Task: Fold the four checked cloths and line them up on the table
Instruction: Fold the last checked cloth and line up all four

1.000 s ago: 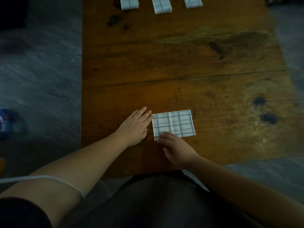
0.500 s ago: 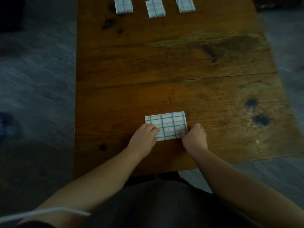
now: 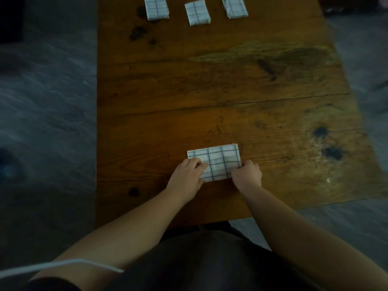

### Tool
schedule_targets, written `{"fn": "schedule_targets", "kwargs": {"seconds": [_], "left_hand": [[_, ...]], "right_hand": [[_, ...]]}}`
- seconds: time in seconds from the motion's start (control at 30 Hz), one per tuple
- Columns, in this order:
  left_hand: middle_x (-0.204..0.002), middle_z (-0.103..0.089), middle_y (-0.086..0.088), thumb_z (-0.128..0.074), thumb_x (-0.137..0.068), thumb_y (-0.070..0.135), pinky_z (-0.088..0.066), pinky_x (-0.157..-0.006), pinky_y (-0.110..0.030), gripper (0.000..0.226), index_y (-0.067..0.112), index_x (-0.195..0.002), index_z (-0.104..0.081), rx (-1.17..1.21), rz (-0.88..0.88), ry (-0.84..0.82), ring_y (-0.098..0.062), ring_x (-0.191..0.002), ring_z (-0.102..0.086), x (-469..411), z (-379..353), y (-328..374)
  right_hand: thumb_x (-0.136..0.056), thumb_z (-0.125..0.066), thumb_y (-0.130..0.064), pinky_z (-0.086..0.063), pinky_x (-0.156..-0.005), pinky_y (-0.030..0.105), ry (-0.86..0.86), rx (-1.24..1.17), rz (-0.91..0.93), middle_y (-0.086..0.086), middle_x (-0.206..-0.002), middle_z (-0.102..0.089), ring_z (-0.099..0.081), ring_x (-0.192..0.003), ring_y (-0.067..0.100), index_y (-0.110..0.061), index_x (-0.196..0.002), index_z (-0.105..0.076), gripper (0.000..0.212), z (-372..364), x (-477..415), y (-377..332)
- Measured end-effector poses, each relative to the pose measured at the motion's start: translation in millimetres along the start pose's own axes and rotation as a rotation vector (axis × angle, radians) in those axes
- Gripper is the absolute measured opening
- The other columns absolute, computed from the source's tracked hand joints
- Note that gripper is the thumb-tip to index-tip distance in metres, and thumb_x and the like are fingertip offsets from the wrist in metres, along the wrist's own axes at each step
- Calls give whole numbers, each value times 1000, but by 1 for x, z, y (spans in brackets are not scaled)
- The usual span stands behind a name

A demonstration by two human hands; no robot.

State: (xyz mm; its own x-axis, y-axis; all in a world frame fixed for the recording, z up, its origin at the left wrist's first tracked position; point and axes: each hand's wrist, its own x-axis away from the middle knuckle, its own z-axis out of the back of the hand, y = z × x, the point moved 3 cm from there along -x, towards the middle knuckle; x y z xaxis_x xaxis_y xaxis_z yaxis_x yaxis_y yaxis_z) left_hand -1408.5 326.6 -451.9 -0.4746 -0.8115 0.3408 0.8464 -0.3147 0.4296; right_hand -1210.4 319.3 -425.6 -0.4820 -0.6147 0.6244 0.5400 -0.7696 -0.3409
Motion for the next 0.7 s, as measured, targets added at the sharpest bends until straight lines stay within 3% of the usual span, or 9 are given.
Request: {"fn": "schedule_targets", "kwargs": {"seconds": [0.1, 0.2, 0.3, 0.43, 0.5, 0.6, 0.7], "left_hand": [[-151, -36, 1, -59, -100, 35, -32, -118, -39, 63, 27, -156, -31, 4, -16, 3, -21, -139, -31, -1, 0, 0], [-149, -37, 2, -60, -99, 37, -32, -117, -39, 61, 27, -154, -34, 6, -16, 17, -20, -137, -32, -2, 0, -1], [-148, -37, 2, -60, -99, 38, -31, -116, -39, 61, 27, -153, -34, 13, -21, 28, -19, -136, -32, 0, -1, -2], [-150, -37, 3, -57, -101, 32, -29, -118, -39, 58, 25, -154, -34, 114, -36, 12, -19, -139, -30, 4, 3, -5], [-152, -37, 4, -58, -101, 26, -28, -121, -39, 57, 24, -153, -36, 199, -28, 21, -18, -143, -29, 10, 7, -8], [-153, -39, 4, -60, -100, 17, -25, -122, -34, 55, 20, -152, -41, 286, 16, 52, -15, -144, -27, 25, 16, -16], [-151, -41, 6, -57, -101, 14, -29, -119, -30, 51, 22, -149, -45, 333, 64, 56, -10, -140, -33, 41, 21, -29]], "right_hand": [[-90, -62, -22, -54, -78, 38, -11, -204, -18, 5, -114, -55, -57, -98, 20, -12, -119, -50, 32, 1, 6, -2], [-92, -65, -15, -46, -61, 26, -58, -442, -67, -2, -105, -56, -57, -87, 12, -15, -140, -39, 55, 2, 10, -3], [-94, -65, -18, -45, -62, 25, -72, -465, -15, -7, -103, -55, -55, -86, 7, -18, -147, -40, 58, 2, 17, -7], [-97, -62, -28, -53, -78, 32, -90, -349, 149, -3, -112, -65, -62, -99, 13, -20, -131, -57, 35, -3, 32, -12], [-98, -60, -30, -51, -77, 29, -86, -299, 238, -5, -109, -65, -62, -101, 13, -23, -121, -61, 24, -7, 39, -15], [-100, -57, -33, -45, -78, 21, -82, -228, 339, -12, -111, -57, -56, -101, 3, -28, -120, -63, 22, -17, 48, -19], [-103, -49, -38, -45, -88, 26, -144, -219, 400, -18, -114, -56, -54, -108, 1, -36, -114, -63, 19, -30, 59, -21]]}}
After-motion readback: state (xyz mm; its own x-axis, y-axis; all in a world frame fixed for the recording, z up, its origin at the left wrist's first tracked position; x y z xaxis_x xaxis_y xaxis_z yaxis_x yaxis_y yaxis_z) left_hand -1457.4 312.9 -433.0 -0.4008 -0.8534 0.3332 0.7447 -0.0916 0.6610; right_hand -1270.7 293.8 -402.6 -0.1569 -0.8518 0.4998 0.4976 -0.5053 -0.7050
